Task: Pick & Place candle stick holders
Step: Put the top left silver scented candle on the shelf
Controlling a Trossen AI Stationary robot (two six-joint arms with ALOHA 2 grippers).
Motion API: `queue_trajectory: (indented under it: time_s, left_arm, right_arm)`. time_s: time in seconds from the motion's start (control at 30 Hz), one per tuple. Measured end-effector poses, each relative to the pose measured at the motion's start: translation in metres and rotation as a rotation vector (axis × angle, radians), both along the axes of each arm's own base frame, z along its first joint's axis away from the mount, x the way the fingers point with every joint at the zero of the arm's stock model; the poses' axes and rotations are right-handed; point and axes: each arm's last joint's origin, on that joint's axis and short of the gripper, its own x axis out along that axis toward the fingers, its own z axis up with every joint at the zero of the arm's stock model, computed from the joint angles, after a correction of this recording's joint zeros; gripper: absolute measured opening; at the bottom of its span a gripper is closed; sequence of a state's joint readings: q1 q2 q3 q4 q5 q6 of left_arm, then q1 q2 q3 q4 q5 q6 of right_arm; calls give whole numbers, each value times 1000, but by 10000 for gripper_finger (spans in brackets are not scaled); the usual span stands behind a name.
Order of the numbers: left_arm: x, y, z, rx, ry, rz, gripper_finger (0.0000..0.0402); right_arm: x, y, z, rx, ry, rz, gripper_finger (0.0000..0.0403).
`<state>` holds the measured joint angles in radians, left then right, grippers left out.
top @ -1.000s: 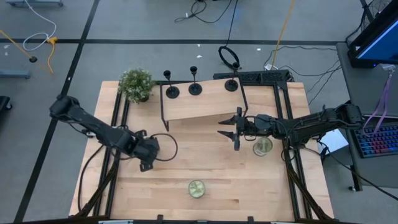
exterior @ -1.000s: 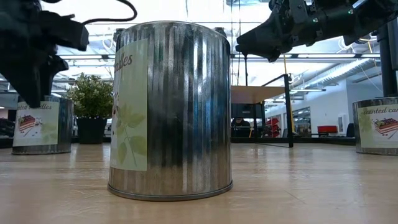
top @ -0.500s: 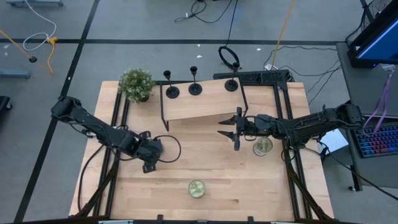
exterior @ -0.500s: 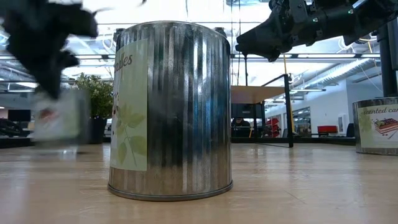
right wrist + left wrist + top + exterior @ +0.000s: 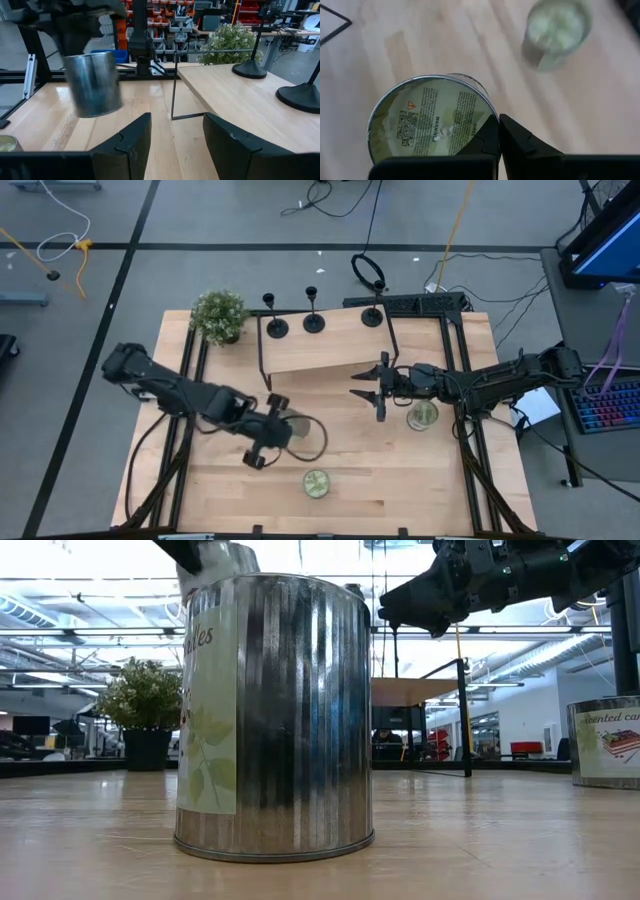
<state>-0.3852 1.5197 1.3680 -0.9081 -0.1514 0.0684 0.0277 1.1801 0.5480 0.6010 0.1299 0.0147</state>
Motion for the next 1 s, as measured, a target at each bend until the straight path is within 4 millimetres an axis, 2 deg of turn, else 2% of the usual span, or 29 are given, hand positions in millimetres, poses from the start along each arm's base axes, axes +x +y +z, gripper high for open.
queue_trajectory:
  time_s: [0.13,0.33,0.5,0.63,0.8,1.0]
  left_arm:
    - [12,28,19,115,101,-41,5]
    - [14,91,46,139,123,94,5]
    - [7,146,49,53,182,217,4]
    - [2,181,46,4,196,315,8]
    - [-4,206,45,-57,184,358,4]
    - [-9,211,45,-124,206,393,14]
  right_arm:
    - [0,0,0,0,3,0,171]
    - [0,0,-1,0,10,0,171]
    - [0,0,-2,-1,20,0,171]
    - [0,0,-3,-6,27,1,171]
    - [0,0,-3,-9,36,1,171]
    - [-1,0,-5,-18,55,2,171]
